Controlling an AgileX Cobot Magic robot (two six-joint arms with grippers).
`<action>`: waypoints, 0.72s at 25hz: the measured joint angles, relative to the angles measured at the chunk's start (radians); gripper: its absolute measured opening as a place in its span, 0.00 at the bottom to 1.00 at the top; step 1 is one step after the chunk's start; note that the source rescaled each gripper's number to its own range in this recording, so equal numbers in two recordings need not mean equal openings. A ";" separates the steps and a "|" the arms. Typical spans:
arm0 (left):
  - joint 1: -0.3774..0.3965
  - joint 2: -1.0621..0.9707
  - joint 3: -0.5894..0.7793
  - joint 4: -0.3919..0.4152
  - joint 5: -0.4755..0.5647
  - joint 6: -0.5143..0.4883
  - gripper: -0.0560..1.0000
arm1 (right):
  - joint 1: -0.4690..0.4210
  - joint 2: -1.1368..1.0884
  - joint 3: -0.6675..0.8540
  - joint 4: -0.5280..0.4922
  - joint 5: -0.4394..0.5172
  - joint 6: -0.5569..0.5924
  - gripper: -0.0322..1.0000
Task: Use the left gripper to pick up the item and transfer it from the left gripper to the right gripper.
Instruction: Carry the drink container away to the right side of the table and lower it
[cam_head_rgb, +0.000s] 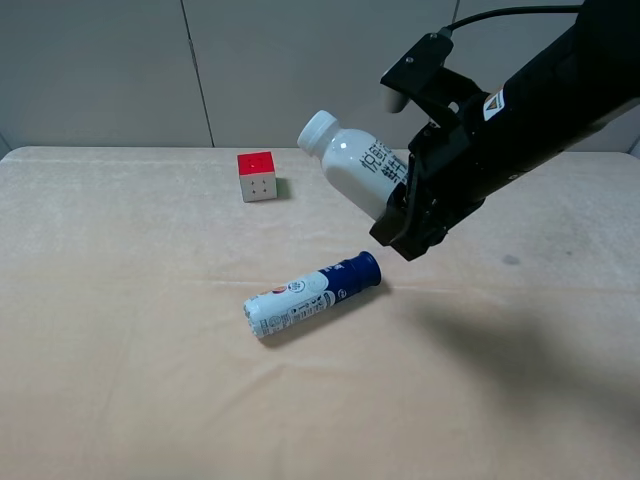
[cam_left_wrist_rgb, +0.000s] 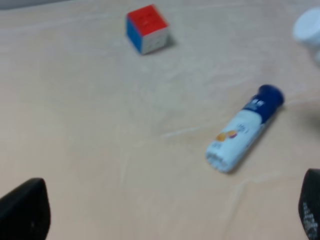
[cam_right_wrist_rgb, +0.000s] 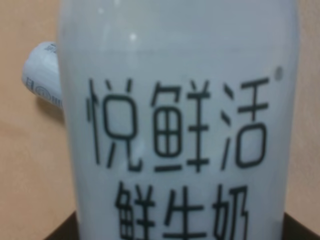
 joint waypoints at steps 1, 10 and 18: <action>0.000 -0.050 0.042 0.015 -0.008 -0.004 1.00 | 0.000 0.000 0.000 0.000 0.000 0.000 0.05; 0.000 -0.469 0.300 0.185 -0.009 -0.036 1.00 | 0.000 0.000 0.000 0.001 0.000 0.000 0.05; 0.000 -0.576 0.402 0.316 0.010 -0.168 1.00 | 0.000 0.000 0.000 0.001 -0.001 0.000 0.05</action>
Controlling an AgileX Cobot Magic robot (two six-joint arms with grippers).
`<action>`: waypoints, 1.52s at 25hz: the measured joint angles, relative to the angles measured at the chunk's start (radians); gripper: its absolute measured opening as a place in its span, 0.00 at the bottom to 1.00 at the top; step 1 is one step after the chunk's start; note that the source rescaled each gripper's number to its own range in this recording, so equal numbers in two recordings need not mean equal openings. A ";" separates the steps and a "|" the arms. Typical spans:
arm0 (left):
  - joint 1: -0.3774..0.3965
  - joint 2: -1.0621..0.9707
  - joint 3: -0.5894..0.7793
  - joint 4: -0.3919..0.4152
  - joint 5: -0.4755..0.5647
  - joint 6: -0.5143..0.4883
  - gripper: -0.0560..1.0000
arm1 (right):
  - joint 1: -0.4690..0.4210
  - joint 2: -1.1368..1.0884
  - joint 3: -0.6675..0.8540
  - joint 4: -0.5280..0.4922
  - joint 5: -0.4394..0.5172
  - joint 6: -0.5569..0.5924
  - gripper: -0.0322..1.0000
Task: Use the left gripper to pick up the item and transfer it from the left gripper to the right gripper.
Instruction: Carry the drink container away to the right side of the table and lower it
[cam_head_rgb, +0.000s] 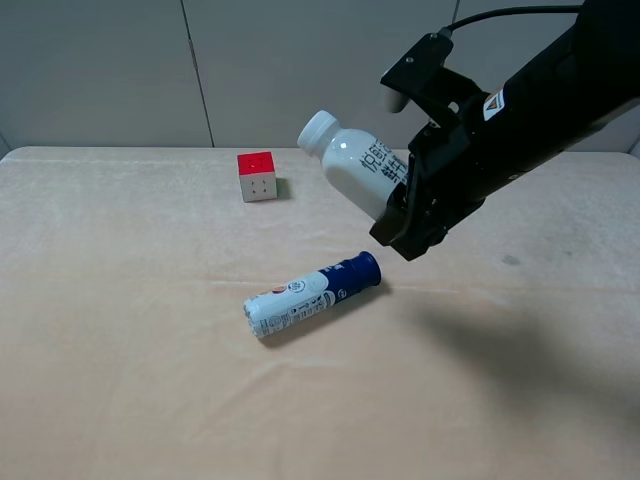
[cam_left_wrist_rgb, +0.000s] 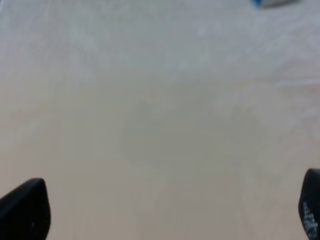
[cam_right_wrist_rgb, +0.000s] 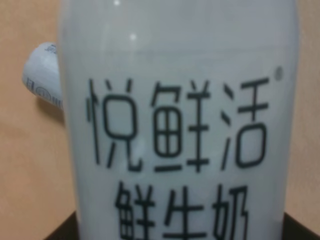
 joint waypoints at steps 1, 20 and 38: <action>0.000 0.000 0.009 0.003 -0.014 -0.015 1.00 | 0.000 0.000 0.000 0.000 0.000 0.000 0.05; 0.000 0.000 0.017 0.015 -0.024 -0.053 1.00 | 0.000 0.004 -0.042 -0.017 0.008 0.103 0.05; 0.000 0.000 0.017 0.015 -0.024 -0.053 0.99 | -0.388 0.013 -0.142 -0.139 0.161 0.384 0.05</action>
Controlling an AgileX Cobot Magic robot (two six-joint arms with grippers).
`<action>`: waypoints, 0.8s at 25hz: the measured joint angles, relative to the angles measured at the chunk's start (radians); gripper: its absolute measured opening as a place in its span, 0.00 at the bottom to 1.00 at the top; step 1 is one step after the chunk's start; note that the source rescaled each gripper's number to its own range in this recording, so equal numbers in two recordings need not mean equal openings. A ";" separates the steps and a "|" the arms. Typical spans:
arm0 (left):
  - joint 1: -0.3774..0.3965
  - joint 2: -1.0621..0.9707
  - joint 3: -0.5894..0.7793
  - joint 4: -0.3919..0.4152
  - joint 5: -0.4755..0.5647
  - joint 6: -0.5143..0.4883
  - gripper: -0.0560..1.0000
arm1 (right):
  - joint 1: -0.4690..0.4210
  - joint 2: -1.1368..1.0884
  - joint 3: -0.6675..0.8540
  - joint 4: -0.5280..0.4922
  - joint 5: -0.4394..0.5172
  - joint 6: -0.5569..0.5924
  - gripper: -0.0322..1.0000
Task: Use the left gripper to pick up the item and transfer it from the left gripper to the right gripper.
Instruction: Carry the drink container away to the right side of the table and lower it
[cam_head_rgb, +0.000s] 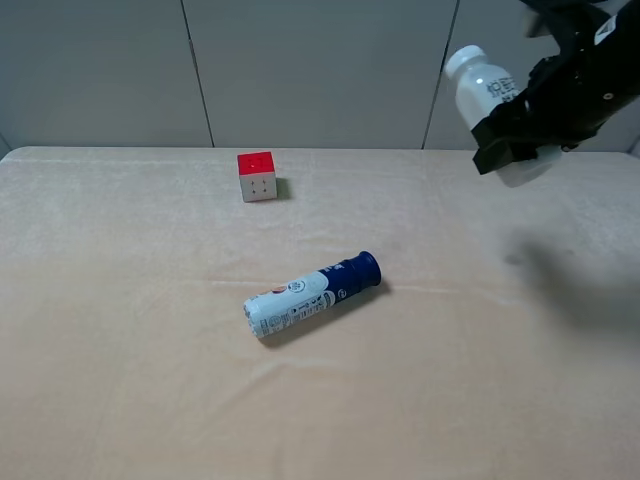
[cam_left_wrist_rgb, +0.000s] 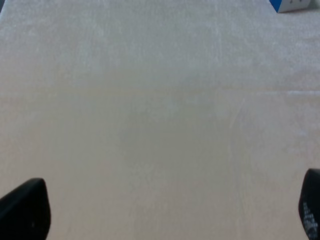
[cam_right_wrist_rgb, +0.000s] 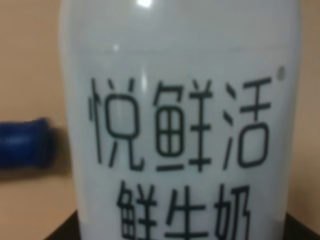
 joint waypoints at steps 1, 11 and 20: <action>0.000 0.000 0.000 0.000 0.000 0.000 0.99 | -0.032 0.005 -0.001 0.000 0.002 0.003 0.05; 0.000 0.000 0.000 0.000 0.000 0.000 0.99 | -0.144 0.102 0.093 0.031 -0.039 0.025 0.05; 0.000 0.000 0.000 0.000 0.000 0.000 0.99 | -0.144 0.126 0.319 0.068 -0.259 0.025 0.05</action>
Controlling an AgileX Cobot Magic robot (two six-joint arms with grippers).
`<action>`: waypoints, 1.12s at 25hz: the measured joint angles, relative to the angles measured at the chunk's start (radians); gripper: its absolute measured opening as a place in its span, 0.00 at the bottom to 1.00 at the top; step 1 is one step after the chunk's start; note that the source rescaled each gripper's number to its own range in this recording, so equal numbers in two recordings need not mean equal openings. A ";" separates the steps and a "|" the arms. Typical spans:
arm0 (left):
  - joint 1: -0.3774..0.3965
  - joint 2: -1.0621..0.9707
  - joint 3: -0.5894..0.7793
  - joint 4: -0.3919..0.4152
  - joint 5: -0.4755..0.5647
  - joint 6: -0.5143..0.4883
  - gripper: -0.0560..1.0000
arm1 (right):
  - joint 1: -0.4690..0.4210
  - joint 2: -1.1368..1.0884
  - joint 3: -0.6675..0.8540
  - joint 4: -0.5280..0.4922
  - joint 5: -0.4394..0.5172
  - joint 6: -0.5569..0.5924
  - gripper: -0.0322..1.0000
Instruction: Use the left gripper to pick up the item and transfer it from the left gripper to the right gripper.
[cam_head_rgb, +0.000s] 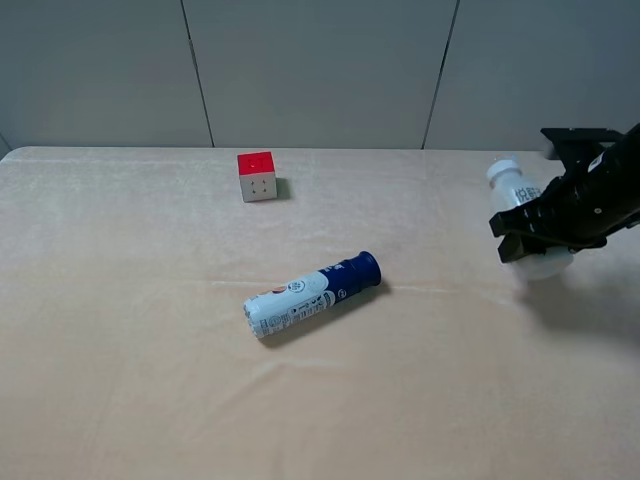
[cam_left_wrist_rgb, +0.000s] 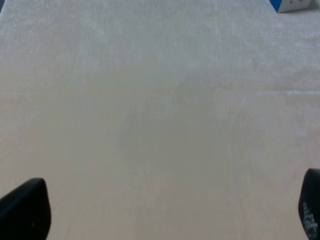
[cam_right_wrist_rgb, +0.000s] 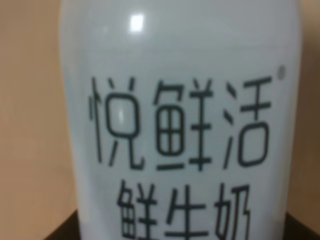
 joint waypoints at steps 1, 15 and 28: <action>0.000 0.000 0.000 0.000 0.000 0.000 0.99 | 0.000 0.007 0.017 0.000 -0.014 0.000 0.05; 0.000 0.000 0.000 0.000 0.000 -0.001 0.99 | 0.000 0.068 0.057 0.004 -0.103 -0.004 0.05; 0.000 0.000 0.000 0.000 0.000 -0.001 0.98 | 0.000 0.068 0.056 0.019 -0.113 -0.011 0.98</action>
